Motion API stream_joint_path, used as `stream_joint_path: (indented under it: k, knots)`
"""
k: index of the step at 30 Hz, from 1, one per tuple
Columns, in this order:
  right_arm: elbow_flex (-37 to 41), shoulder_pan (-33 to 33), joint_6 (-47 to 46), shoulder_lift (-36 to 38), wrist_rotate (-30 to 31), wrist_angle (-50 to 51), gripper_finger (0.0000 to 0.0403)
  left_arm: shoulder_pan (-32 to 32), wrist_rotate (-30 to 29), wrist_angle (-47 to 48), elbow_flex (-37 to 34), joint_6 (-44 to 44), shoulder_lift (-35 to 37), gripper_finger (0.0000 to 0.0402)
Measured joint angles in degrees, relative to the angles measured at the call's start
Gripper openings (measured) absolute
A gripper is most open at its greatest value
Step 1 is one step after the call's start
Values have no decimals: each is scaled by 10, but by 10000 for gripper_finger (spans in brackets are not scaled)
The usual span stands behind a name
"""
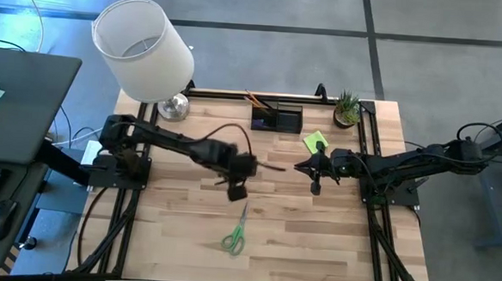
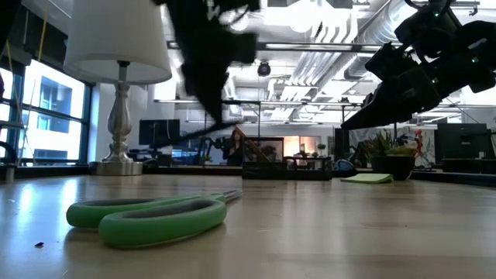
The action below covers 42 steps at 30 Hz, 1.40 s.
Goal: Pick and place office supplies into organizer
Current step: Put the black pen into the black desk organizer
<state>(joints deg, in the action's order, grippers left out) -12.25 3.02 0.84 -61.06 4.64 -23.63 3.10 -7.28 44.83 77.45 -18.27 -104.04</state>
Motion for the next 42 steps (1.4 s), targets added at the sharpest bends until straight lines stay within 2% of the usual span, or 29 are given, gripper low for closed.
stream_joint_path:
  k: [4, 6, 10, 14, 20, 23, 26, 32, 42]
  knots:
    - [0, 0, 5, 0, 1, 4, 30, 25, -74, -27, 77, 88, 0, 3]
    - [0, 0, 7, 0, 1, 6, 30, 41, -90, -69, 106, 135, 1, 3]
    - [0, 0, 7, 0, 2, 9, 30, 84, -63, -179, 134, 210, 2, 6]
    - [0, 0, 9, 0, 2, 17, 30, 139, 8, -284, 132, 246, 2, 2]
    - [0, 0, 12, 0, 2, 20, 30, 225, 69, -449, 84, 255, 2, 6]
    - [0, 0, 12, 0, 2, 20, 30, 267, 112, -540, 34, 214, 2, 6]
    - [0, 0, 11, 0, 2, 20, 30, 296, 124, -640, -20, 183, -5, 7]
    - [0, 0, 20, 0, 14, 20, 30, 313, 105, -782, -82, 164, -37, 7]
    - [0, 0, 20, 0, 17, 20, 30, 311, -1, -795, -83, 165, -92, 8]
